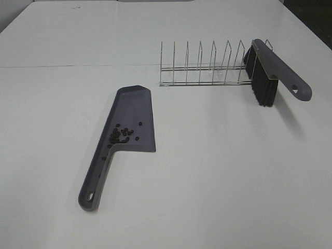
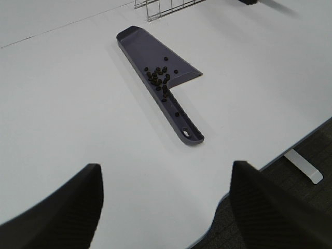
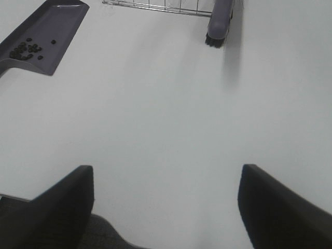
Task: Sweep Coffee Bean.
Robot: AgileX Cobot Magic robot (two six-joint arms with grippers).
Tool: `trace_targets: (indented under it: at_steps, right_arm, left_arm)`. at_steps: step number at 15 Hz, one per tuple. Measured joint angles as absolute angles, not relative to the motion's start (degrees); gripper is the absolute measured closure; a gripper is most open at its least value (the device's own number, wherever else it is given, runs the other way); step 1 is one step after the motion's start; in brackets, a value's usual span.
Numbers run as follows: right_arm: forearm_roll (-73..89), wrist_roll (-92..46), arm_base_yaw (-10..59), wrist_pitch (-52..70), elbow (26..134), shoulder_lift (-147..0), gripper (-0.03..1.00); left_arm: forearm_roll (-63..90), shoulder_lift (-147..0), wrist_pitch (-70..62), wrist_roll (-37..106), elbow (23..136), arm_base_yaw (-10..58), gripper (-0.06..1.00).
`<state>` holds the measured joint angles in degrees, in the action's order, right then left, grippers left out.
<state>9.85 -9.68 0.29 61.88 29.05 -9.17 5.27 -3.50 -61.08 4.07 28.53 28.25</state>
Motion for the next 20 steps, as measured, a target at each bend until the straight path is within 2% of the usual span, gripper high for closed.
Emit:
trace_targets:
  at_steps: [18, 20]
  right_arm:
    - [9.9, -9.7, 0.3, 61.9, 29.0, -9.2, 0.33]
    - [9.9, -9.7, 0.3, 61.9, 29.0, -9.2, 0.33]
  left_arm:
    - [5.2, -3.5, -61.1, 6.2, 28.5, 28.2, 0.31]
    - [5.2, -3.4, -61.1, 6.2, 28.5, 24.6, 0.31]
